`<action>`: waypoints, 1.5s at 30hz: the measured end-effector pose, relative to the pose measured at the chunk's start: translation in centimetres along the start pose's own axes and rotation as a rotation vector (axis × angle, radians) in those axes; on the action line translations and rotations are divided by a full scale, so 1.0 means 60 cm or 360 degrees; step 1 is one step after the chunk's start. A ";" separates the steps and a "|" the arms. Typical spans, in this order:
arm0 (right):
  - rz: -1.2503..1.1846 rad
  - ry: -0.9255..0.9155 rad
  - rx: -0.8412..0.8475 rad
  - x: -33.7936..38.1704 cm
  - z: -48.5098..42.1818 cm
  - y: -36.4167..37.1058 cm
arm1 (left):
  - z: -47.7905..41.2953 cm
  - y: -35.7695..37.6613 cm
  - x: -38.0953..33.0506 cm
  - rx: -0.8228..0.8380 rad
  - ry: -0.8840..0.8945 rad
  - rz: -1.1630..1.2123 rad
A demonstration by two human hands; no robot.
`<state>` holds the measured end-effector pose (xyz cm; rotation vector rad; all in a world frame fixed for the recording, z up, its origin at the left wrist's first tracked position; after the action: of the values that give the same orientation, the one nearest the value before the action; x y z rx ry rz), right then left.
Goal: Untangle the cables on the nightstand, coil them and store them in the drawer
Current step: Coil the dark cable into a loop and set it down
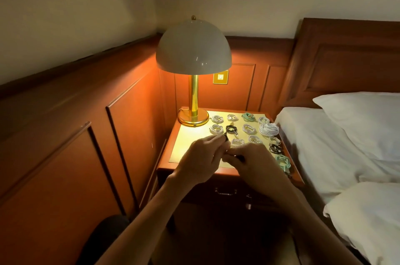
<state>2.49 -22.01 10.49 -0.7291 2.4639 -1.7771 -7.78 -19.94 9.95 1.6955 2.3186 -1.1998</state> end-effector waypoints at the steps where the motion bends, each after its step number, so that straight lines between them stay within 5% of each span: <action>1: 0.0022 0.0060 -0.0036 -0.015 -0.003 -0.014 | 0.003 0.000 0.006 0.0081 -0.0028 0.0027; 3: 0.0019 0.0139 -0.0148 -0.046 -0.010 -0.053 | 0.018 0.009 0.031 0.0273 -0.0239 0.0350; 7: -0.0488 0.0206 -0.0146 -0.070 -0.021 -0.059 | 0.049 0.032 0.021 0.0427 -0.0821 0.1765; 9: -0.0699 0.0272 -0.0190 -0.061 -0.017 -0.037 | 0.028 0.015 -0.001 0.0087 -0.0811 0.2274; 12: -0.0722 0.0258 -0.0189 -0.033 -0.010 0.008 | 0.010 -0.009 0.042 -0.0828 -0.0901 0.2744; 14: -0.0651 0.0235 -0.0108 -0.013 -0.004 0.041 | 0.015 -0.007 0.081 -0.1183 -0.0981 0.2553; 16: -0.0480 0.0130 -0.0121 0.007 0.002 0.048 | 0.022 -0.039 0.087 -0.1195 -0.0815 0.1577; 19: -0.0112 -0.0063 -0.0155 0.013 0.003 0.035 | 0.005 -0.021 0.025 -0.0494 -0.0190 0.0256; 21: 0.0052 -0.0042 -0.0110 -0.009 -0.001 0.022 | 0.020 0.027 0.013 -0.0072 0.0074 -0.0122; 29: -0.0065 -0.0033 -0.0027 -0.023 -0.006 0.015 | 0.027 0.036 0.028 0.0189 -0.0185 0.0415; 37: -0.0395 -0.0196 0.0003 -0.026 0.000 0.019 | 0.068 0.073 0.052 0.0437 -0.0959 0.1290; 41: -0.0424 -0.0211 -0.0071 -0.038 0.005 0.021 | 0.072 0.075 0.040 0.0647 -0.0919 0.1156; 45: -0.0441 -0.0163 -0.0234 -0.048 0.013 0.010 | 0.053 0.052 0.023 0.0377 -0.0600 0.0915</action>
<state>5.08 -21.44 8.97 -1.1935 2.5483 -1.5959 -7.03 -20.37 5.35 1.8182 1.3888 -1.5207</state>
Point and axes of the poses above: each hand's wrist, its own z-axis away from the middle knuckle, its own y-axis out of the palm, x = y × z, the point moved 10 cm from there along -z, towards the middle knuckle, and after that the axes turned 12 degrees about z, right-handed, at the moved point
